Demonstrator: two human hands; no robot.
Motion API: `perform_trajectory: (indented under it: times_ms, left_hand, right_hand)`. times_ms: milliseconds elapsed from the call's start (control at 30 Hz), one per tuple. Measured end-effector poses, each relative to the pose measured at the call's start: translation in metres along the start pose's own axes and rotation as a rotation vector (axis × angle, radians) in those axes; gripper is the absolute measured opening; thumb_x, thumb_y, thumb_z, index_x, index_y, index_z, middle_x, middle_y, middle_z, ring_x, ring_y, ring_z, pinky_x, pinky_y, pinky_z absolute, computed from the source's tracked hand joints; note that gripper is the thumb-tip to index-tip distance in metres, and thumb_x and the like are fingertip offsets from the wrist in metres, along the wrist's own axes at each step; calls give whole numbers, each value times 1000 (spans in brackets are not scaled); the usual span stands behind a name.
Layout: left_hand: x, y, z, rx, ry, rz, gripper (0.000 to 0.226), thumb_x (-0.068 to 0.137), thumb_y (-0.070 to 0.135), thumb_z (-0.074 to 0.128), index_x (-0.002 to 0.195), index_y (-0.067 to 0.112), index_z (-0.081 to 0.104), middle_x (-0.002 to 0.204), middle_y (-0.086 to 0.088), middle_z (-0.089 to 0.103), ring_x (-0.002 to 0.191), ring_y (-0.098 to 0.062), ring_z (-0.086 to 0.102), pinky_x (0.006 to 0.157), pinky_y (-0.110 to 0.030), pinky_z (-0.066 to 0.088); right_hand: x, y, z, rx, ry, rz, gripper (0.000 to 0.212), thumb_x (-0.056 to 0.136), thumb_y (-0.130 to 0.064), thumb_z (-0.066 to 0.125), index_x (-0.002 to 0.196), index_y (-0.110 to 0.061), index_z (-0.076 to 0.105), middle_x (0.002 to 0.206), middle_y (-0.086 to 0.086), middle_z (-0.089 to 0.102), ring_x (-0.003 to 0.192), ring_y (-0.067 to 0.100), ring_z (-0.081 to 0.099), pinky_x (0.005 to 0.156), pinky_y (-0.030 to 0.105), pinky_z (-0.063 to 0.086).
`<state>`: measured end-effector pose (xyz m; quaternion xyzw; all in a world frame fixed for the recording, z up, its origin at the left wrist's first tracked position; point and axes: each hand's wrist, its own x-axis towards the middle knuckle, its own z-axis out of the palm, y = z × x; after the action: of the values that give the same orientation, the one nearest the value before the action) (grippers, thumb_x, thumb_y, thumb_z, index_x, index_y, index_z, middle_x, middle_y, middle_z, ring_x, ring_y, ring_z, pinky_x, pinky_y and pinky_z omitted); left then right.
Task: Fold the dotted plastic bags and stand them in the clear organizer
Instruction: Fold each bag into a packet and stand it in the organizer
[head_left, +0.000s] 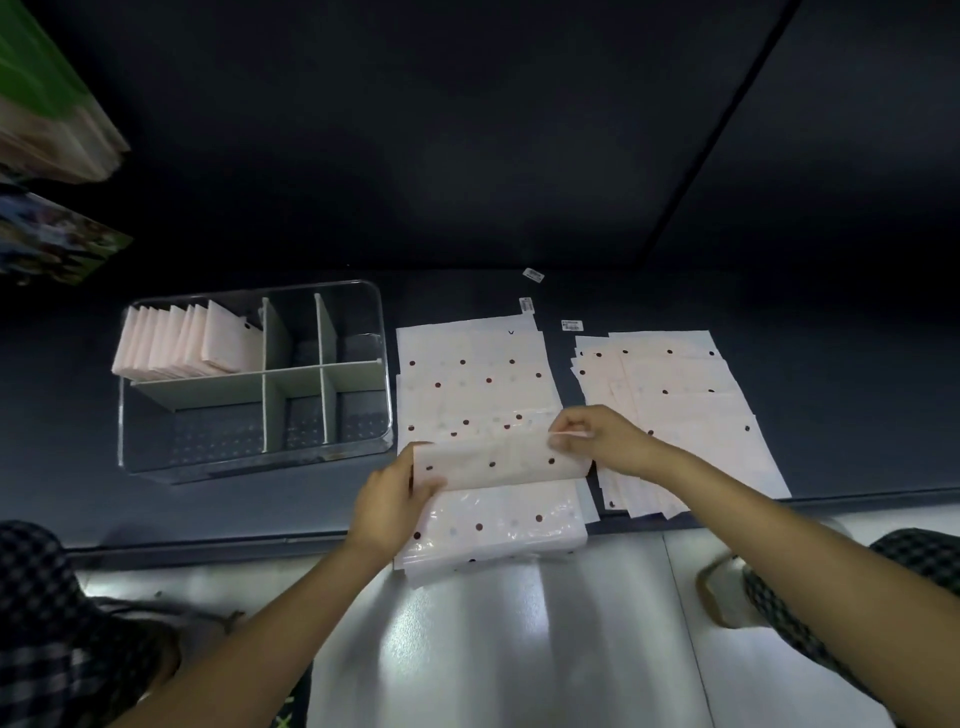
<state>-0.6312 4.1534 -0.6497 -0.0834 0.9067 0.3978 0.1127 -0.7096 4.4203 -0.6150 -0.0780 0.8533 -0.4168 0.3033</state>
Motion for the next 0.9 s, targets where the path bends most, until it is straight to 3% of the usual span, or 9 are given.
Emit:
perform_trajectory:
  times_ms: [100,233,333,400,467,567,667,767,900]
  left_hand:
    - [-5,8,8,-134,120,-33,56,89,19,63,139,15,37,110,-5,64,98,-24,60,82,-36,50]
    - [-21,24,26,19,367,240,69,88,19,64,146,10,27,148,-10,32,137,-25,30,112,-37,28]
    - [-22,23,38,322,114,410,65,97,39,46,150,17,17,158,-1,1,146,-19,-4,119,-34,1]
    - [-22,11,46,568,-67,370,70,97,54,25,150,22,-8,153,0,-24,139,-20,-29,116,-34,-16]
    - [-23,0,51,708,-144,329,71,94,61,11,143,25,-26,152,-6,-31,132,-25,-39,114,-39,-20]
    - [-21,-5,53,797,-168,338,72,86,67,-2,139,28,-32,150,-14,-32,132,-32,-39,114,-45,-20]
    - [-16,-6,53,817,-189,366,73,82,69,-6,145,34,-18,151,-19,-29,134,-36,-36,114,-47,-20]
    - [-13,-6,51,830,-213,386,70,85,70,1,148,39,-1,150,-21,-30,132,-36,-38,114,-48,-19]
    - [-10,-7,44,822,-252,404,63,87,70,7,131,49,-33,147,-20,-36,127,-37,-44,111,-47,-22]
  right_hand:
    - [19,0,4,34,178,43,9,86,-21,67,81,-15,61,96,-4,64,103,12,56,91,25,39]
    - [39,0,10,-22,216,56,12,85,-19,68,86,-8,65,96,-2,65,103,16,58,90,26,42]
    - [46,-1,17,-82,226,66,13,86,-21,67,88,-8,64,97,-1,66,104,18,59,87,27,44]
    - [46,-3,22,-224,256,75,15,88,-23,65,93,-10,65,103,2,65,108,20,55,89,32,44]
    - [40,-7,30,-494,367,33,20,89,-24,61,106,-13,64,113,4,59,113,22,47,94,33,39]
    - [24,-15,58,-579,474,-231,31,93,-12,52,123,-9,58,128,10,55,122,28,46,103,33,34]
    - [14,-13,94,-645,227,-481,40,98,-13,42,139,-10,45,147,6,41,140,21,32,118,33,17]
    - [12,5,99,-743,43,-391,50,103,-32,28,150,-20,15,157,-7,5,145,9,-1,119,27,-5]
    - [6,30,69,-818,94,-244,55,102,-41,20,151,-21,2,152,-11,-14,145,8,-10,116,23,-12]
